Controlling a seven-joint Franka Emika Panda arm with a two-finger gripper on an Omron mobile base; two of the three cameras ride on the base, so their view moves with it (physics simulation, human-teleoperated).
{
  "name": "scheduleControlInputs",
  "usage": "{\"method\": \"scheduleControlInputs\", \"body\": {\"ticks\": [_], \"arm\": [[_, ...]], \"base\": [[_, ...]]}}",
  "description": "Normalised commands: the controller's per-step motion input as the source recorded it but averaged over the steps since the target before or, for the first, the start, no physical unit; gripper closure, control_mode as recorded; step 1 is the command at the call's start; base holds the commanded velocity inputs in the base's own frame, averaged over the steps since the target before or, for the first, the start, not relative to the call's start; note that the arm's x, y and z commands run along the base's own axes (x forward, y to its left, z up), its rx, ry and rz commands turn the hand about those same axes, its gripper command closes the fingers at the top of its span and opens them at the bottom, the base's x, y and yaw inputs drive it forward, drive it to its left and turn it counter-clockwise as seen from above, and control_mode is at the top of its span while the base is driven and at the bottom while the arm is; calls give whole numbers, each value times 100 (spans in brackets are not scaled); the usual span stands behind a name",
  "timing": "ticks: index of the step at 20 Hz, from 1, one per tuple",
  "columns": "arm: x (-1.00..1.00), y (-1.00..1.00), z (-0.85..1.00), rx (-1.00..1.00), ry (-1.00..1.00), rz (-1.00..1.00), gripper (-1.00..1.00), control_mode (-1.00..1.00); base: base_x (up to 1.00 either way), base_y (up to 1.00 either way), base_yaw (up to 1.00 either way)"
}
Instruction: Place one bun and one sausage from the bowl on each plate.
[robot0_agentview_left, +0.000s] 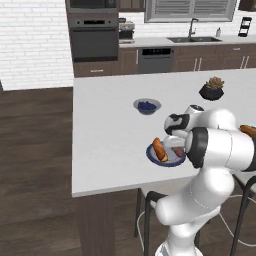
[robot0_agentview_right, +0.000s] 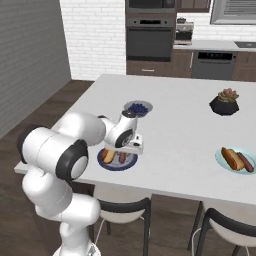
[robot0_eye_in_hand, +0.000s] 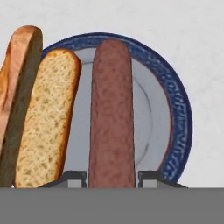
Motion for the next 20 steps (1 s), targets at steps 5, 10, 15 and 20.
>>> {"method": "scheduleControlInputs", "body": {"ticks": [5, 10, 15, 20], "arm": [[17, 17, -23, 0, 0, 0, 100, -100], [16, 2, -1, 0, 0, 0, 100, -100], [13, 0, 0, 0, 0, 0, -100, -100], [5, 0, 0, 0, 0, 0, -100, -100]], "base": [[0, 0, 0], [0, 0, 0], [0, 0, 0], [0, 0, 0]]}}
